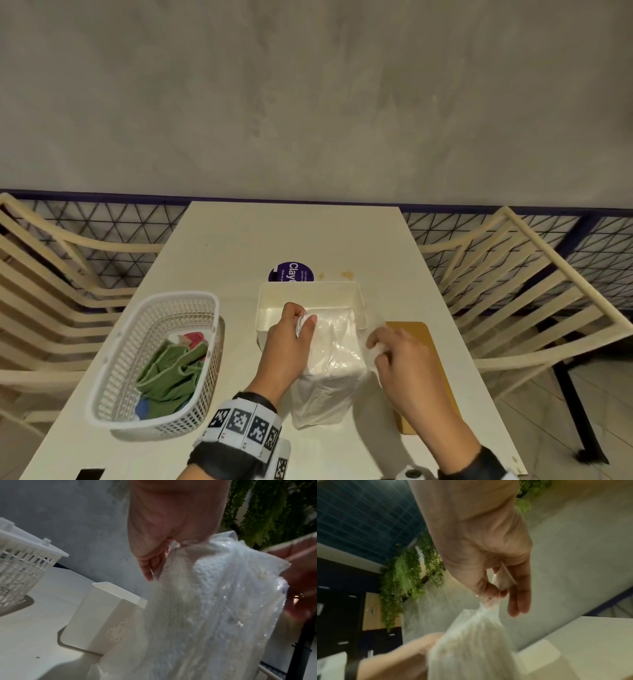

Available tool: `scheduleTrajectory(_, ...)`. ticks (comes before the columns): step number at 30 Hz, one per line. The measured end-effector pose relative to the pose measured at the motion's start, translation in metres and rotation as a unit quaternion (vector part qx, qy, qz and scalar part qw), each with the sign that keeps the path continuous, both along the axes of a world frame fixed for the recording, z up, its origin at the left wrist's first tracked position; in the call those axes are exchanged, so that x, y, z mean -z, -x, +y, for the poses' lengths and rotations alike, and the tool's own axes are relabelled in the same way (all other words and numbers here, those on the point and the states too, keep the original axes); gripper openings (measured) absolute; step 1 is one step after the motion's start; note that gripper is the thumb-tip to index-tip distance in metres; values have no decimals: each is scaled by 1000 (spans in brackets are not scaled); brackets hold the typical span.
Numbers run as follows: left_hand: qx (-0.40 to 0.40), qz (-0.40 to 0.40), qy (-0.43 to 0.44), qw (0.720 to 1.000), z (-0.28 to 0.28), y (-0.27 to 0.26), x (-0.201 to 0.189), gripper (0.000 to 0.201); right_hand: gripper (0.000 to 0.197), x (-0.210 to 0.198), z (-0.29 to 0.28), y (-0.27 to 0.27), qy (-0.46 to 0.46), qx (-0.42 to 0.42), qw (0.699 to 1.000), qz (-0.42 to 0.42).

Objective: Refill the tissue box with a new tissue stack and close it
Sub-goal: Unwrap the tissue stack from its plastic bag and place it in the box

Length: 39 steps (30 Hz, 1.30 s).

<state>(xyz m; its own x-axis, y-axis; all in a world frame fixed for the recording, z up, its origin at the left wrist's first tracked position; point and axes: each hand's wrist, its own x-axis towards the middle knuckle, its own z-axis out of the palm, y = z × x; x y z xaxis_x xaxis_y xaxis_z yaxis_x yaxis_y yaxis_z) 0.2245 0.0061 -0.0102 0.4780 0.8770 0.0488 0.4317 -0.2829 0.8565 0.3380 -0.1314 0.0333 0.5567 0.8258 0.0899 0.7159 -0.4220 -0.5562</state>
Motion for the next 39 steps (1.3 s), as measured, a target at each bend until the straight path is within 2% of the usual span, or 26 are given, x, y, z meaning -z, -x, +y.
scheduleTrajectory(2,-16,6,-17,1000,-1,0,-1,25,31,9,-2,2,32,-7,998,57)
scheduleTrajectory(4,-59,14,-115,991,-4,2,-7,27,29,14,-2,4,25,1,997,68)
scheduleTrajectory(6,-61,33,-226,972,-10,6,-17,17,27,15,-3,4,24,6,997,67)
scheduleTrajectory(8,4,95,-232,968,-20,8,-30,24,26,16,-6,4,20,12,999,47)
scheduleTrajectory(10,64,207,-213,953,-27,6,-35,38,27,17,-8,6,8,16,1000,-22)
scheduleTrajectory(12,79,233,-205,947,-28,4,-35,39,28,19,-7,9,-3,6,997,-78)
scheduleTrajectory(14,69,147,-151,975,-26,4,-41,22,28,19,-6,8,6,0,995,-98)
scheduleTrajectory(16,4,-4,-1,1000,-15,10,-44,19,26,21,-5,3,19,-13,995,-94)
scheduleTrajectory(17,-37,-84,99,991,-10,16,-45,21,24,23,-5,0,26,-21,996,-85)
scheduleTrajectory(18,-71,-139,194,969,-5,22,-45,23,22,24,-5,-3,32,-29,997,-66)
scheduleTrajectory(19,-93,-162,258,948,-2,28,-43,23,19,25,-6,-5,35,-39,998,-37)
scheduleTrajectory(20,-98,-140,282,944,0,32,-37,24,17,25,-6,-6,39,-50,998,-4)
scheduleTrajectory(21,-94,-91,273,953,1,34,-30,22,18,25,-6,-5,49,-63,996,27)
scheduleTrajectory(23,-75,19,186,979,-1,31,-19,18,35,24,-4,-1,71,-85,991,78)
scheduleTrajectory(24,-60,50,131,988,-2,29,-17,26,44,22,-3,2,76,-84,989,96)
scheduleTrajectory(26,-8,73,1,997,-5,30,-15,55,45,18,0,5,72,-64,991,95)
scheduleTrajectory(28,70,78,-157,982,-2,30,-18,72,35,15,4,6,54,-42,995,68)
scheduleTrajectory(30,148,85,-251,953,5,29,-20,58,27,10,6,7,20,-35,997,61)
scheduleTrajectory(32,172,84,-222,956,7,27,-27,43,28,6,8,7,-9,-53,996,66)
scheduleTrajectory(34,181,77,-176,964,7,22,-32,42,42,4,10,7,-15,-77,994,70)
scheduleTrajectory(36,186,95,-181,961,9,16,-36,43,55,1,13,8,-3,-100,992,78)
scheduleTrajectory(39,153,106,-218,958,13,1,-38,18,60,-3,18,8,22,-109,988,106)
